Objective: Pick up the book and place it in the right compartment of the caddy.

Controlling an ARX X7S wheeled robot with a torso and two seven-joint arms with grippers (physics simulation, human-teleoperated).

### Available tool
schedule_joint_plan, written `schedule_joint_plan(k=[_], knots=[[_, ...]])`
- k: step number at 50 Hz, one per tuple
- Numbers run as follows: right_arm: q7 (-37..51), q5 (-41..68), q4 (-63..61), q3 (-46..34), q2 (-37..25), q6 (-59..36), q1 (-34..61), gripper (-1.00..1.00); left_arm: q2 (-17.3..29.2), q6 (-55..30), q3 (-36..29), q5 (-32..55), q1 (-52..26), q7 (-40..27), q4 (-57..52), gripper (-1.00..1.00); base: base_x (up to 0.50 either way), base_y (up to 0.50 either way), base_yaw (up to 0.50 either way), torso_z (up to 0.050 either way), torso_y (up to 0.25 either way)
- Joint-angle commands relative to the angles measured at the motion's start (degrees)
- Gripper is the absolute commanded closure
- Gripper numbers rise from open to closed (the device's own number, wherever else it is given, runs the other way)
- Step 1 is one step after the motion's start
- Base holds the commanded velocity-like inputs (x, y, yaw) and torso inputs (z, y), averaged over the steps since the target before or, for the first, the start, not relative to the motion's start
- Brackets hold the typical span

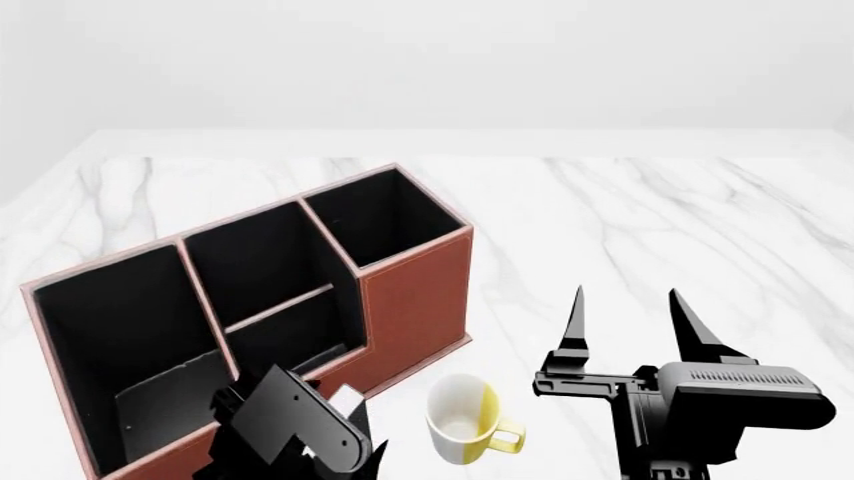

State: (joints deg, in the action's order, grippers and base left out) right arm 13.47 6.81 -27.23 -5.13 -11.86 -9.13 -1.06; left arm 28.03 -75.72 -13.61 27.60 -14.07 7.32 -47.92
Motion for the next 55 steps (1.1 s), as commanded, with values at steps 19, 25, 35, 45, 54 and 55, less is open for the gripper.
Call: schedule_joint_plan(k=[19, 25, 35, 45, 54, 55], knots=[[-0.7, 1.0, 1.7, 0.8, 0.3, 0.9, -0.5, -1.00, -0.6, -0.5, -3.8, -2.9, -4.0, 0.8, 11.0, -1.00, 0.00, 0.00, 0.00, 0.000, 0.000], [-0.5, 1.2, 1.7, 0.7, 0.2, 1.0, -0.5, -1.00, 0.1, 1.3, -7.1, -3.9, -3.8, 1.2, 13.9, -1.00, 0.00, 0.00, 0.00, 0.000, 0.000], [-0.1, 1.3, 1.6, 0.3, -0.1, 1.2, -0.8, -1.00, -0.4, 3.1, -10.2, -5.8, -5.0, 0.8, 20.5, -1.00, 0.00, 0.00, 0.00, 0.000, 0.000], [0.2, 1.6, 1.6, 0.1, -0.4, 1.2, -0.9, -1.00, -1.5, 6.1, -12.7, -7.8, -7.1, 1.0, 29.6, -1.00, 0.00, 0.00, 0.00, -0.003, 0.000], [0.4, 1.7, 1.4, -0.2, -0.7, 1.2, -1.0, -1.00, -1.4, 7.4, -13.5, -8.2, -6.6, 1.0, 30.5, 1.00, 0.00, 0.00, 0.00, -0.005, 0.000], [0.5, 1.8, 1.4, -0.2, -0.8, 1.2, -1.0, -1.00, -1.3, 7.4, -13.4, -8.1, -6.5, 0.9, 30.2, 1.00, 0.00, 0.00, 0.00, -0.010, 0.000]])
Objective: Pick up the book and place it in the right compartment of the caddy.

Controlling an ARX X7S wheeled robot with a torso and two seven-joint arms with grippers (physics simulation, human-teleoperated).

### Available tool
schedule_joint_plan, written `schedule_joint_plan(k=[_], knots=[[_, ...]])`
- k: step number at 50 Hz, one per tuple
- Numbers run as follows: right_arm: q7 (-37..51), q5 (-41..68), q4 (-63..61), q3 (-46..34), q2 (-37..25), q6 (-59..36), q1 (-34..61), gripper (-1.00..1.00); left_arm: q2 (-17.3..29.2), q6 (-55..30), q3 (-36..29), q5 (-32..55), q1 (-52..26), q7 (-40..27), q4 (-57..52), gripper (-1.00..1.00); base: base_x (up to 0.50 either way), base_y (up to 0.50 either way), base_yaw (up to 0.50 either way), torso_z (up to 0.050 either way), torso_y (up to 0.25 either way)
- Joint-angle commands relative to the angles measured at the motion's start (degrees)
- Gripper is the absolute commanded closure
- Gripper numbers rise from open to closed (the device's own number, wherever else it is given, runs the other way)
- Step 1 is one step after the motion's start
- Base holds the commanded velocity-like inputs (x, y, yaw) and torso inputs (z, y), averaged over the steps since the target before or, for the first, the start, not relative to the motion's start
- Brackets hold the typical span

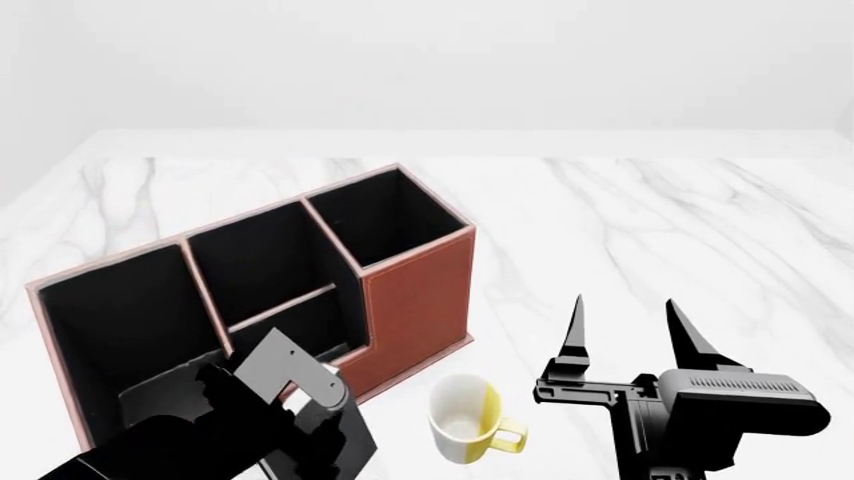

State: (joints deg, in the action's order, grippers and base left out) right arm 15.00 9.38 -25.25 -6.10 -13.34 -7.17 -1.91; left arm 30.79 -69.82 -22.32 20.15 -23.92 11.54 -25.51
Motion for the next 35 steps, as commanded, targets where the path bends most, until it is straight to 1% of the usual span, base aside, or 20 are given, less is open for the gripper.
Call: schedule_joint_plan(k=[1, 19, 29, 35], knots=[[-1.1, -0.8, -0.6, 0.8, 0.7, -0.8, -0.1, -1.00, -4.1, 1.4, -4.5, -0.6, 3.4, -3.4, 7.5, 1.00, 0.00, 0.00, 0.00, 0.000, 0.000], [-0.2, -0.3, -0.1, 0.1, -0.1, -0.4, 0.0, -1.00, -3.4, 1.8, -4.4, 0.1, 4.1, -3.4, 4.7, 1.00, 0.00, 0.00, 0.00, -0.005, 0.000], [0.2, 0.0, 0.2, -0.3, -0.5, -0.1, 0.2, -1.00, -2.6, 0.1, -2.5, 1.7, 5.3, -3.9, -1.7, 1.00, 0.00, 0.00, 0.00, -0.005, 0.000], [0.5, 0.1, 0.5, -0.5, -0.7, 0.2, 0.3, -1.00, -2.5, -1.3, 0.8, 3.3, 5.8, -4.8, -8.0, 1.00, 0.00, 0.00, 0.00, -0.002, 0.000]])
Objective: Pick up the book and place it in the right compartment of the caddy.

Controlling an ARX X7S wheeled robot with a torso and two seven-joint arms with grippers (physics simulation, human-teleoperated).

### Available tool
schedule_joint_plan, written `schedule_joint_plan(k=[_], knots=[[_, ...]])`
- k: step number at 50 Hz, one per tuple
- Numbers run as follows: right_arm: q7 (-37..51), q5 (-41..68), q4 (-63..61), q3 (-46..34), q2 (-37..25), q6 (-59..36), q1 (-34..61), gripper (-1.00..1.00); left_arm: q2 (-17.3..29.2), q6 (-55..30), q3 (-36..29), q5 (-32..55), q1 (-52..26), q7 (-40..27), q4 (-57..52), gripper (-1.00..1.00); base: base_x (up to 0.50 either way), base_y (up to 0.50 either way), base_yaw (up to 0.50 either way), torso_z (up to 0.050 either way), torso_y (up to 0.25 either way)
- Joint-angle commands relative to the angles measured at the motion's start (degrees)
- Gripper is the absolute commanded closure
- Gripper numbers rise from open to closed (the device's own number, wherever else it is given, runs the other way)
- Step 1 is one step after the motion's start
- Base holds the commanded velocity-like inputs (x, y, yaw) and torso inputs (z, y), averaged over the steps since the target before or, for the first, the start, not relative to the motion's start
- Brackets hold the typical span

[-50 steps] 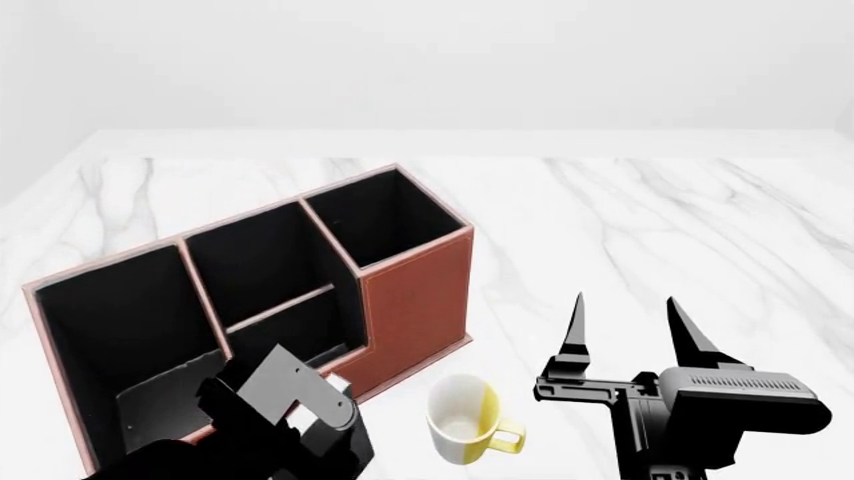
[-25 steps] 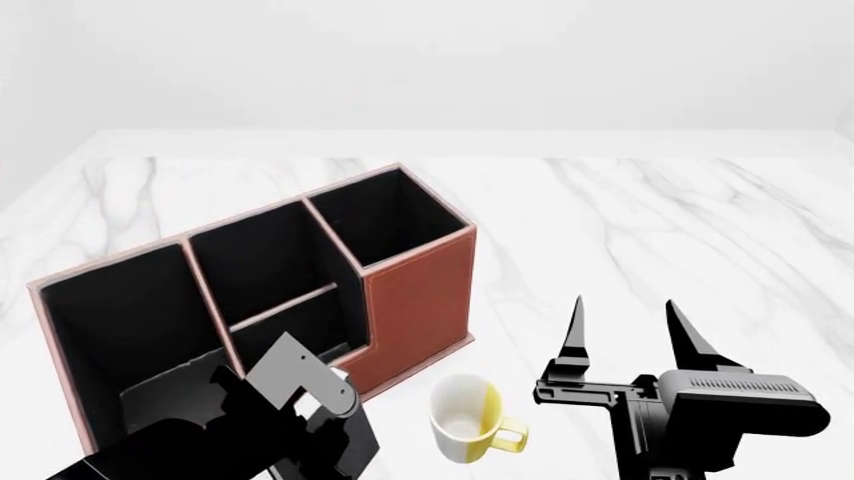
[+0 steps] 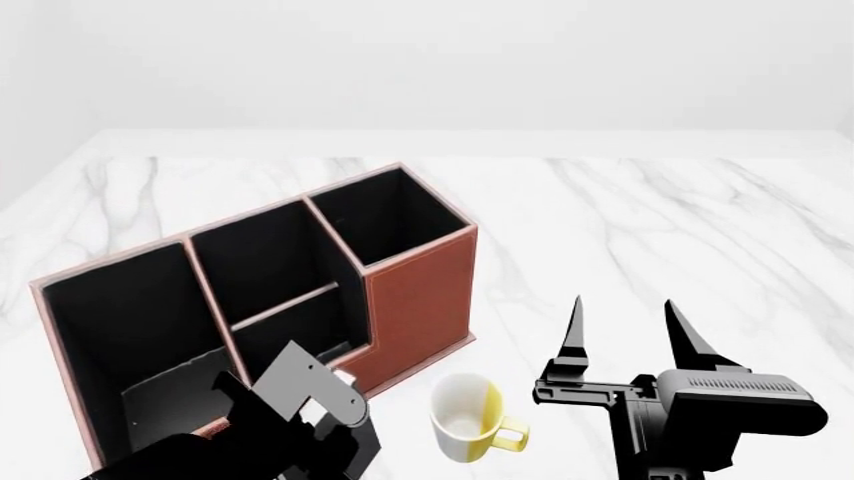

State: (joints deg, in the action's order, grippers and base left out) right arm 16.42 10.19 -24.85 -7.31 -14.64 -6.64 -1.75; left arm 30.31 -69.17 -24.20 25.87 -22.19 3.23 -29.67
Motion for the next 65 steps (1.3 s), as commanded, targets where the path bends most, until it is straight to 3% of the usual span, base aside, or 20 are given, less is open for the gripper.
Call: schedule_joint_plan(k=[1, 9, 24, 35, 40, 43, 46, 49, 60, 65], knots=[[-0.9, -0.7, 0.1, 0.7, 0.6, -0.3, 0.1, -1.00, -2.1, -2.3, 3.4, -2.1, 4.0, 3.4, -5.0, 1.00, 0.00, 0.00, 0.00, 0.000, 0.000], [-0.5, -0.4, 0.2, 0.5, 0.3, -0.2, 0.2, -1.00, -2.6, -6.1, 9.3, 1.3, 2.2, 2.7, -15.8, 1.00, 0.00, 0.00, 0.00, 0.000, 0.000], [0.1, 0.0, 0.5, 0.1, -0.2, 0.2, 0.3, -1.00, -4.5, -11.2, 13.4, 3.9, -6.0, 1.9, -22.1, 1.00, 0.00, 0.00, 0.00, 0.000, 0.000], [0.4, 0.2, 0.7, -0.3, -0.4, 0.1, 0.8, -1.00, -8.0, -19.9, 19.9, 9.0, -15.7, 2.2, -27.2, 1.00, 0.00, 0.00, 0.00, 0.000, 0.001], [0.4, 0.3, 1.2, -0.3, -0.5, 0.4, 1.1, -1.00, -6.0, -20.7, 23.5, 27.8, -20.6, -9.4, -24.8, 1.00, 0.00, 0.00, 0.00, 0.000, 0.000], [0.5, 0.5, 1.3, -0.3, -0.5, 0.5, 1.3, -1.00, -4.3, -20.6, 25.6, 45.0, -25.4, -21.5, -20.6, 1.00, 0.00, 0.00, 0.00, 0.000, 0.003], [0.5, 0.5, 1.7, -0.4, -0.4, 0.6, 1.7, -1.00, -3.3, -20.1, 26.0, 54.0, -29.8, -28.1, -18.7, 1.00, 0.00, 0.00, 0.00, 0.000, 0.000], [0.6, 0.5, 2.1, -0.5, -0.4, 0.7, 2.1, -1.00, -3.0, -19.2, 25.3, 56.5, -34.8, -30.7, -16.9, 1.00, 0.00, 0.00, 0.00, 0.000, 0.003], [0.8, 0.8, 2.8, -0.7, -0.4, 0.5, 3.2, -1.00, -3.6, -15.4, 18.7, 48.1, -48.1, -29.2, -8.5, 1.00, 0.00, 0.00, 0.00, 0.000, 0.001], [0.8, 0.9, 3.2, -0.8, -0.5, 0.7, 3.4, -1.00, -2.6, -6.9, 7.2, 32.1, -53.5, -22.5, -1.3, 1.00, 0.00, 0.00, 0.00, 0.000, 0.002]])
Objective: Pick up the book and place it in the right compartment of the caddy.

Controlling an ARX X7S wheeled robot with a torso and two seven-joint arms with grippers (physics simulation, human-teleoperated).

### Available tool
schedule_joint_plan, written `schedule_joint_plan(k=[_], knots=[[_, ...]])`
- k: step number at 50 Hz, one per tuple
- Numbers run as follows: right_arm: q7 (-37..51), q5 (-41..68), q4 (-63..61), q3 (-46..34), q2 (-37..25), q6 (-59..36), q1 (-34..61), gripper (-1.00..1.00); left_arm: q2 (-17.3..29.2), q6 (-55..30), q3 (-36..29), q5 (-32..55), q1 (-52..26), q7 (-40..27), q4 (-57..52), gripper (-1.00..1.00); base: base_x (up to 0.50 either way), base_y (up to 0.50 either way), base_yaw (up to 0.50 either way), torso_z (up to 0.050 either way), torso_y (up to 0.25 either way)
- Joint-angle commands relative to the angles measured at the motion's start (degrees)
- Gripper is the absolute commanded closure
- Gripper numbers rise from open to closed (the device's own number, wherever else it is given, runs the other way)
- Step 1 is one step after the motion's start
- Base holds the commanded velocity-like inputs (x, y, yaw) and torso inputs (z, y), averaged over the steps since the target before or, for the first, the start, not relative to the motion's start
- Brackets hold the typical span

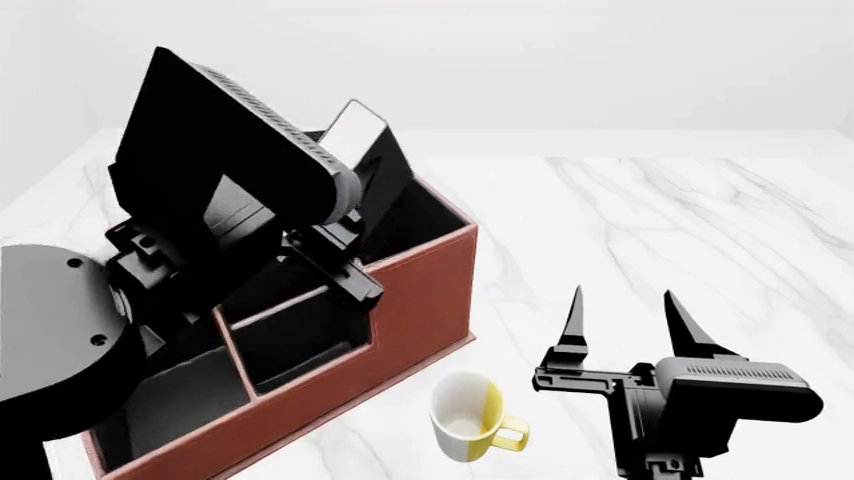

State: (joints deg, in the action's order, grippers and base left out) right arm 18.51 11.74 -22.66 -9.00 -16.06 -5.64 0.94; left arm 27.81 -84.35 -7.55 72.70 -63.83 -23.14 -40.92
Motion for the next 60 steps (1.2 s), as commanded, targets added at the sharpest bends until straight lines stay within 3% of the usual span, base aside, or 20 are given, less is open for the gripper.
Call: schedule_joint_plan(k=[1, 3, 6, 11, 21, 27, 35, 45, 60], knots=[[-1.3, -0.6, 1.2, 0.9, 0.9, -0.2, 0.8, -1.00, -0.5, 10.7, -12.7, -18.8, -13.5, 5.4, 14.0, 1.00, 0.00, 0.00, 0.00, 0.000, 0.000], [-1.2, -0.6, 1.2, 0.9, 0.9, -0.2, 0.8, -1.00, -0.4, 11.0, -13.0, -19.0, -13.5, 5.6, 14.2, 1.00, 0.00, 0.00, 0.00, 0.000, 0.000], [-1.2, -0.5, 1.5, 0.8, 0.9, -0.1, 1.0, -1.00, -1.3, 20.2, -22.4, -30.1, -17.1, 10.2, 24.1, 1.00, 0.00, 0.00, 0.00, 0.000, 0.000], [-1.2, -0.4, 2.1, 0.7, 0.9, 0.4, 1.1, -1.00, -3.8, 31.7, -29.9, -40.0, -17.1, 13.0, 34.9, 1.00, 0.00, 0.00, 0.00, 0.000, 0.002], [-1.1, 0.0, 3.8, 0.7, 1.1, 1.9, 0.8, -1.00, -11.0, 44.5, -39.5, -49.3, -21.9, 20.6, 56.3, 1.00, 0.00, 0.00, 0.00, 0.000, 0.001], [-0.7, 0.0, 3.9, 0.8, 1.1, 2.6, -0.1, -1.00, -14.4, 40.4, -38.4, -43.2, -23.3, 28.8, 66.5, 1.00, 0.00, 0.00, 0.00, 0.000, 0.002], [-0.6, 0.0, 4.5, 0.0, 1.4, 2.9, -0.2, -1.00, -12.5, 34.8, -41.3, -38.1, -24.6, 41.0, 65.0, 1.00, 0.00, 0.00, 0.00, 0.000, 0.003], [-0.1, 0.3, 3.8, -0.1, 1.2, 2.6, -0.8, -1.00, -12.4, 33.3, -43.0, -37.3, -25.1, 44.2, 65.9, 1.00, 0.00, 0.00, 0.00, 0.000, 0.001], [0.2, 0.7, 3.7, 0.0, 0.7, 2.9, -1.5, -1.00, -14.3, 38.0, -45.4, -40.6, -25.7, 45.8, 71.9, 1.00, 0.00, 0.00, 0.00, 0.000, 0.002]])
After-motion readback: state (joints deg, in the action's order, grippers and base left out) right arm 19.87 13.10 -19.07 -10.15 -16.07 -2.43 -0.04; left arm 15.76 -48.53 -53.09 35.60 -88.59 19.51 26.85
